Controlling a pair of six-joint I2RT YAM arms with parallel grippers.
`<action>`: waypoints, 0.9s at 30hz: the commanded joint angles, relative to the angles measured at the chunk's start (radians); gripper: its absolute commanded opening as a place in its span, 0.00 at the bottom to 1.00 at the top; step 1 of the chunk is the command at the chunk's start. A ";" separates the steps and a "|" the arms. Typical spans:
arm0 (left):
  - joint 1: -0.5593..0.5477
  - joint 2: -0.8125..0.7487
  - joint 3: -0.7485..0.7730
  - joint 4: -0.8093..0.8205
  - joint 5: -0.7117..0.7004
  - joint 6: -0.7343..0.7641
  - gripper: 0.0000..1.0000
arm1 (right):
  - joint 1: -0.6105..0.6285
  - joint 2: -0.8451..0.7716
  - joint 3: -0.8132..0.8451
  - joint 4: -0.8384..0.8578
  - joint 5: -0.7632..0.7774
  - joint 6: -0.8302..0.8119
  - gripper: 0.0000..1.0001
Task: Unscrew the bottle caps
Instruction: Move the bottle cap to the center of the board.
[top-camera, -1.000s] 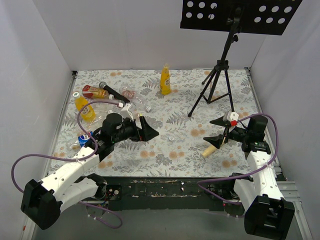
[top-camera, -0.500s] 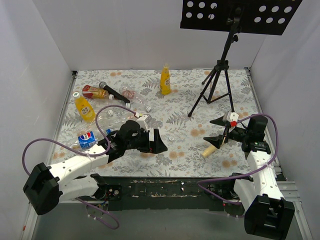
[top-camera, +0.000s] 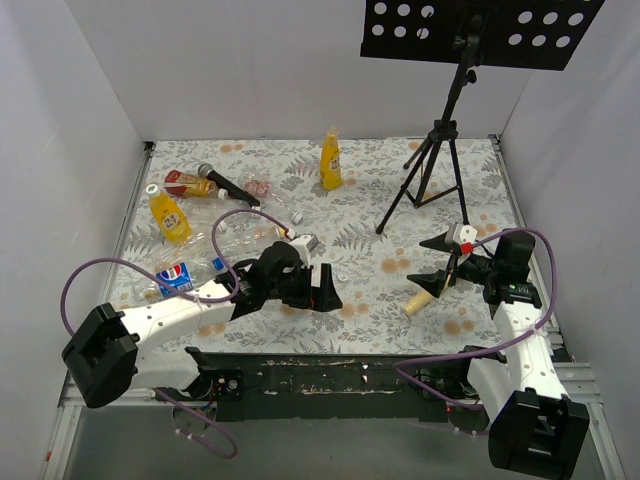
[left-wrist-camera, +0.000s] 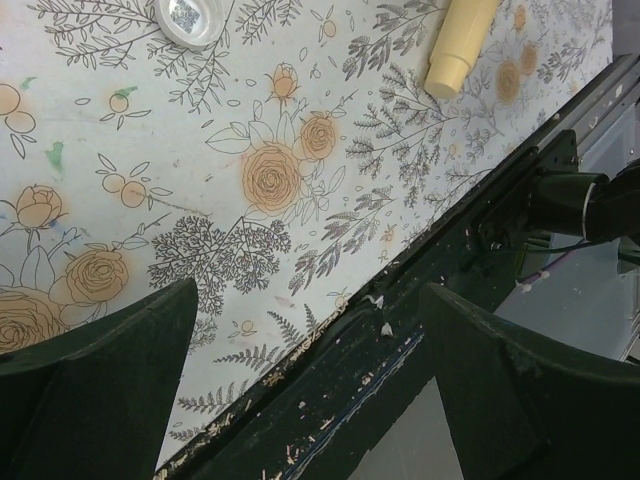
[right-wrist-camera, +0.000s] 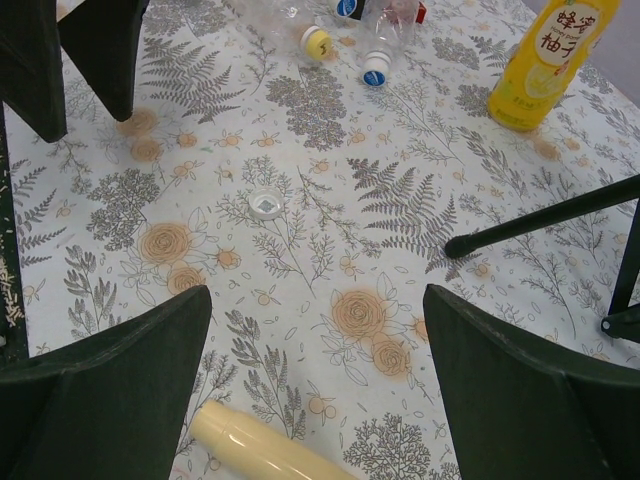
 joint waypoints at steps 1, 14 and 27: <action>-0.017 0.018 0.047 -0.008 -0.026 0.018 0.92 | -0.008 0.002 0.009 -0.010 -0.011 -0.017 0.94; -0.024 0.101 0.107 -0.025 -0.040 0.055 0.87 | -0.008 0.001 0.009 -0.016 -0.011 -0.024 0.94; -0.024 0.243 0.216 -0.032 -0.141 0.103 0.73 | -0.006 0.001 0.011 -0.019 -0.017 -0.027 0.94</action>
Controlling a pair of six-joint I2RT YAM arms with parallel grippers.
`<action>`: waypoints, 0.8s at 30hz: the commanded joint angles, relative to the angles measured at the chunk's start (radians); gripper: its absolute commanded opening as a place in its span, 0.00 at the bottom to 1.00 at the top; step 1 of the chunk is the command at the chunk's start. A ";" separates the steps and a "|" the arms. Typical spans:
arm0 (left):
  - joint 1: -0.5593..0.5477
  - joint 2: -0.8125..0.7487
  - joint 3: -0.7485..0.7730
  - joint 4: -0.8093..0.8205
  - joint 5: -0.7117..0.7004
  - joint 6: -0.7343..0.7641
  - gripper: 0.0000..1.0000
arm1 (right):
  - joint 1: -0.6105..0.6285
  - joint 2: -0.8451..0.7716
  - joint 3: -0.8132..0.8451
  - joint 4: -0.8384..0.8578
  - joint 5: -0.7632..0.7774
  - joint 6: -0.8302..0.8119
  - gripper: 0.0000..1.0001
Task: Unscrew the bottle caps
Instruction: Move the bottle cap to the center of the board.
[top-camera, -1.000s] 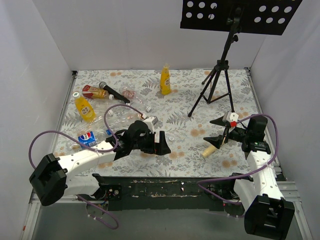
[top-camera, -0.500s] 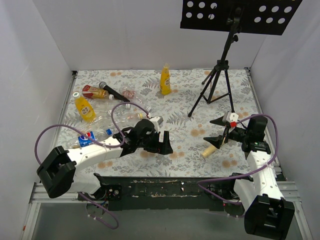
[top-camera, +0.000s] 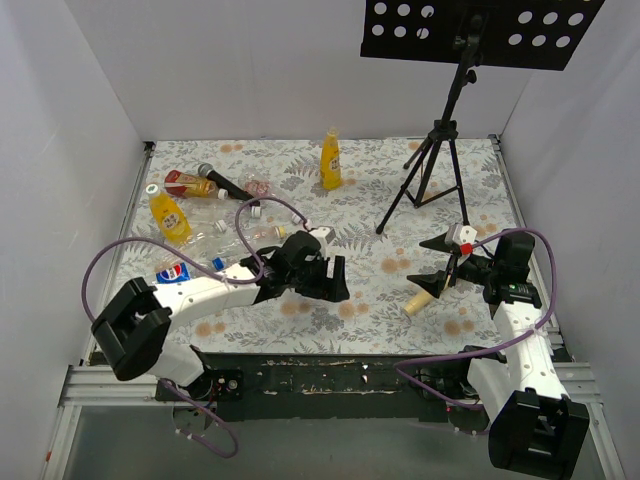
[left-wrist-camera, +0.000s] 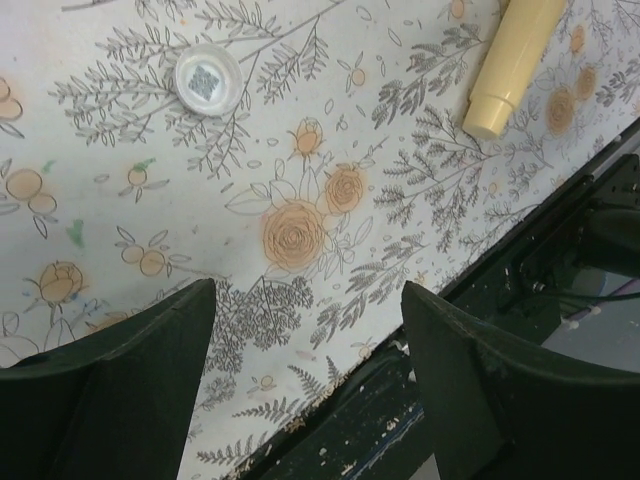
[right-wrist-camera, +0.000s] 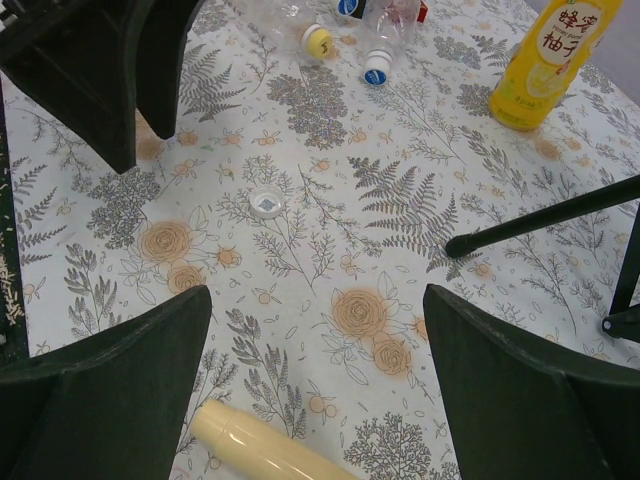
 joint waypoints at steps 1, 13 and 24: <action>-0.003 0.082 0.108 -0.015 -0.103 0.047 0.71 | -0.008 0.002 0.011 -0.010 -0.017 -0.016 0.94; 0.013 0.378 0.381 -0.162 -0.310 0.122 0.41 | -0.006 0.008 0.014 -0.019 -0.026 -0.022 0.94; 0.015 0.464 0.438 -0.194 -0.289 0.163 0.24 | -0.006 0.010 0.015 -0.024 -0.026 -0.026 0.94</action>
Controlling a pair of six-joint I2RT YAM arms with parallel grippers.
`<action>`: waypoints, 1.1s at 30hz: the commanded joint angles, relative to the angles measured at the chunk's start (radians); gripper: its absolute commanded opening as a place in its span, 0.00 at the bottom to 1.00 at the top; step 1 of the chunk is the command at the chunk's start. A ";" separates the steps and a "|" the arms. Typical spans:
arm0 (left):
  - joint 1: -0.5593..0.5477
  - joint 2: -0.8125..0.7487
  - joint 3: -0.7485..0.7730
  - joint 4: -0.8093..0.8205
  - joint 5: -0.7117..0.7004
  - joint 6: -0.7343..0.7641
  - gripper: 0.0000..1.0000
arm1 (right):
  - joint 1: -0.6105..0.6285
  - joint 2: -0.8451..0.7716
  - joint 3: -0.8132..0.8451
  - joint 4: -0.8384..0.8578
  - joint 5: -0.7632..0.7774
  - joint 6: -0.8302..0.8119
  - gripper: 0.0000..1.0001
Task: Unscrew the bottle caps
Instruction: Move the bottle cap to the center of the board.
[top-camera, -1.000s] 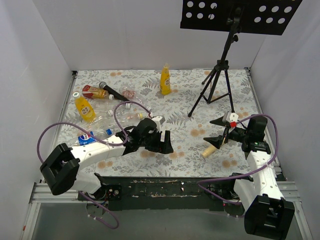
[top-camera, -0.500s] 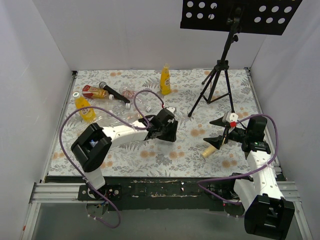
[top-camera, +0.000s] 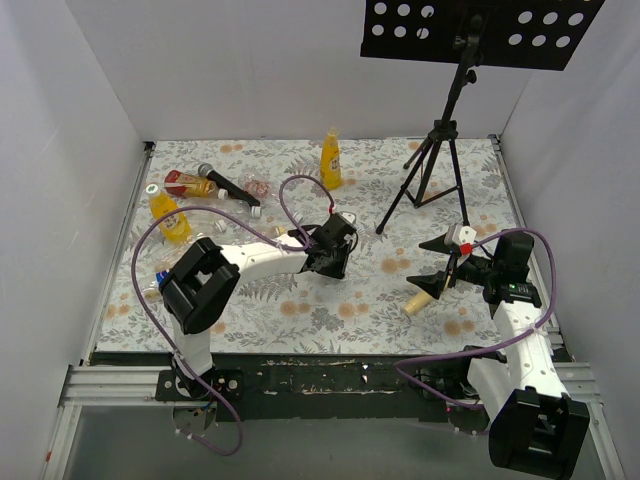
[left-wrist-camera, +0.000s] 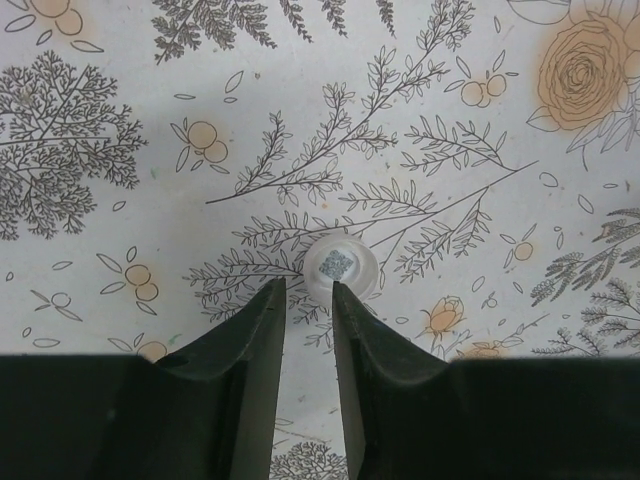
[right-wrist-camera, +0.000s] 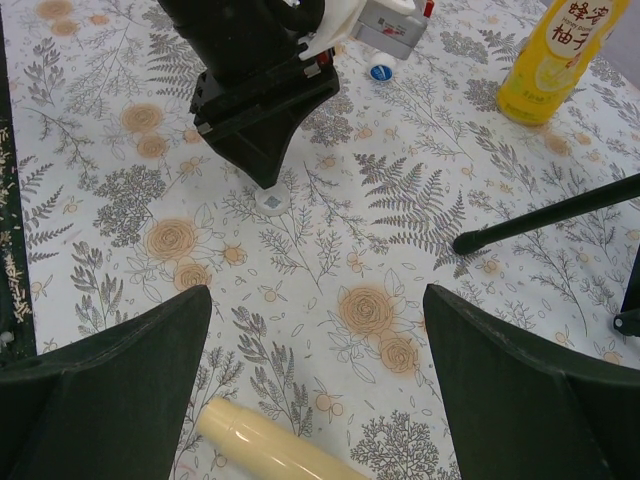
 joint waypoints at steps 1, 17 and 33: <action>0.002 0.031 0.048 -0.019 -0.009 0.033 0.23 | -0.006 0.004 0.017 -0.005 -0.021 -0.017 0.94; 0.062 0.163 0.222 0.039 -0.171 0.218 0.00 | -0.008 0.000 0.020 -0.013 -0.024 -0.022 0.94; 0.173 0.458 0.617 0.226 -0.273 0.228 0.00 | -0.006 0.010 0.025 -0.024 -0.030 -0.034 0.94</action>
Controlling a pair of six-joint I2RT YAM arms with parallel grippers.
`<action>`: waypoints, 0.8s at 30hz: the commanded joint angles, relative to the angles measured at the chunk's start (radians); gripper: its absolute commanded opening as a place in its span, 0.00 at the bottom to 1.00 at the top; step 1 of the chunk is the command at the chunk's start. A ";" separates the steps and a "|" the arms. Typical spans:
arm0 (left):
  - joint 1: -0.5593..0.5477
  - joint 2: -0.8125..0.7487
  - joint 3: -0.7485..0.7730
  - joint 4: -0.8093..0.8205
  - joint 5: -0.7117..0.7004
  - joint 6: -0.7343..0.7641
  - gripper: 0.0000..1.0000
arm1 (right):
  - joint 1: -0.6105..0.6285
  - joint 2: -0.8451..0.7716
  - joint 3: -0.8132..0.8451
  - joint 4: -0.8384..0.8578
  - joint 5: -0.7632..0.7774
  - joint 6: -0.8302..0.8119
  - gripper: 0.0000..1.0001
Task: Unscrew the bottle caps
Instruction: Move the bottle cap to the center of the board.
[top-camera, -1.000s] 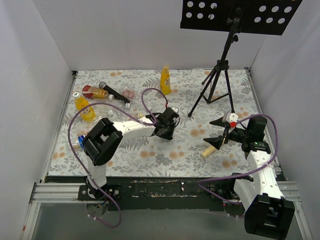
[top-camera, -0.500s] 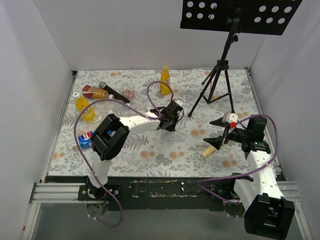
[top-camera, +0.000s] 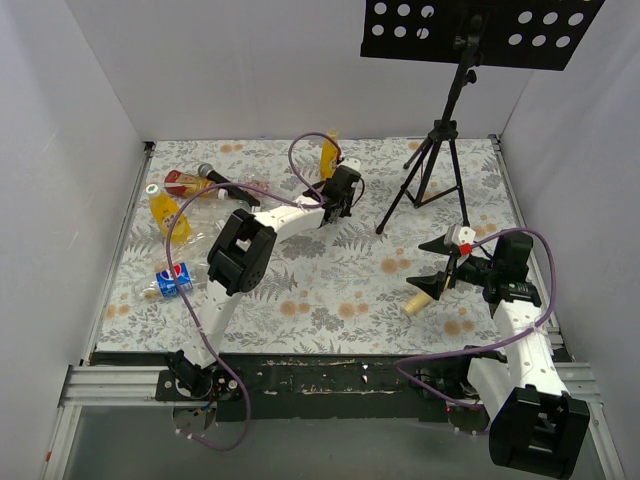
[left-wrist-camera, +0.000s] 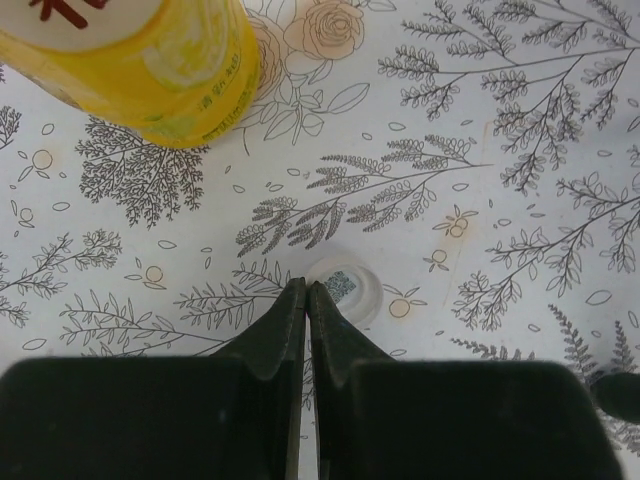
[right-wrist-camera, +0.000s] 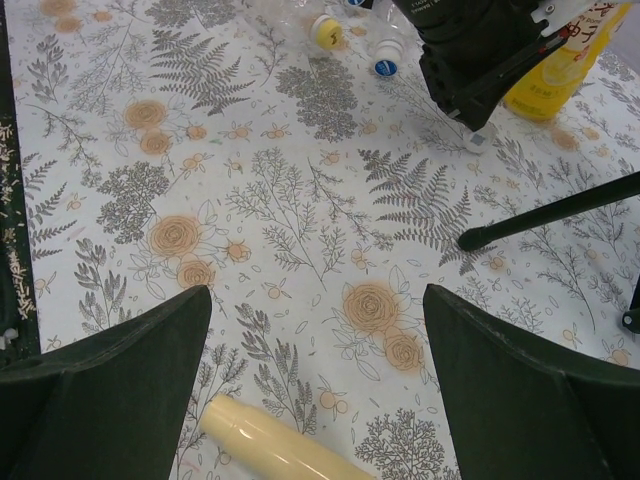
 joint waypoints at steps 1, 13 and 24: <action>-0.005 -0.006 0.041 0.087 -0.074 -0.068 0.00 | -0.008 0.005 0.025 -0.007 -0.028 -0.019 0.95; 0.049 0.030 0.041 0.094 -0.079 -0.217 0.07 | -0.006 0.011 0.028 -0.012 -0.033 -0.022 0.95; 0.052 -0.104 -0.074 0.100 -0.028 -0.225 0.25 | -0.006 0.010 0.026 -0.015 -0.027 -0.026 0.95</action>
